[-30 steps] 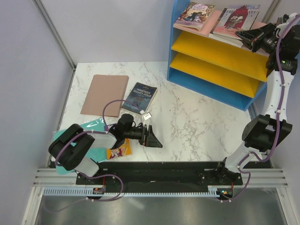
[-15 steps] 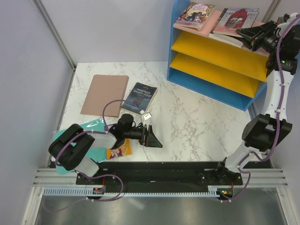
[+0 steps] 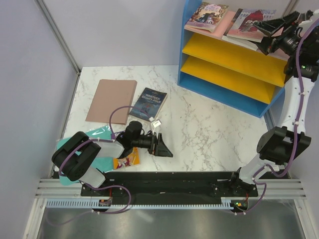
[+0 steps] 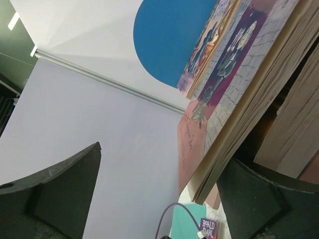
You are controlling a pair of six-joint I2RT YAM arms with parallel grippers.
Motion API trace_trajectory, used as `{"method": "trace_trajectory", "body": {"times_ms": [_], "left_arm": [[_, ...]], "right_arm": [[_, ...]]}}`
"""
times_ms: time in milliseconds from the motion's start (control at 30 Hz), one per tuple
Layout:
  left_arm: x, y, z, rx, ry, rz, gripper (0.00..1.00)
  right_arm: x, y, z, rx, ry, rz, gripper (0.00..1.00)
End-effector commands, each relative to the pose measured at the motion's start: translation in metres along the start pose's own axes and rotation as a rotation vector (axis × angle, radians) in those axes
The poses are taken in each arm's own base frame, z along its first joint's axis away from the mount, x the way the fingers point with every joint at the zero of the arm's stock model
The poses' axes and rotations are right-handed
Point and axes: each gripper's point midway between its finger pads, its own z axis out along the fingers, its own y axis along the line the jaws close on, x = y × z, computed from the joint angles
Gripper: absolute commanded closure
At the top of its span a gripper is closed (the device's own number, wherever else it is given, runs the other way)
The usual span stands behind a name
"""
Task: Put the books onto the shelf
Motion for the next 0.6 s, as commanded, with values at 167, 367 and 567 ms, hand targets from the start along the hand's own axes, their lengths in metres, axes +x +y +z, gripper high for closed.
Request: {"method": "trace_trajectory", "body": {"times_ms": [167, 367, 567], "left_arm": [[-0.005, -0.008, 0.002, 0.039, -0.012, 0.048, 0.02], [-0.005, -0.008, 0.002, 0.04, -0.011, 0.046, 0.02], [-0.004, -0.007, 0.002, 0.039, -0.005, 0.042, 0.02]], "right_arm": [[-0.005, -0.064, -0.008, 0.285, -0.065, 0.003, 0.02], [-0.004, -0.081, -0.023, 0.423, -0.087, -0.059, 0.02], [-0.006, -0.092, -0.034, 0.521, -0.096, -0.121, 0.02]]}}
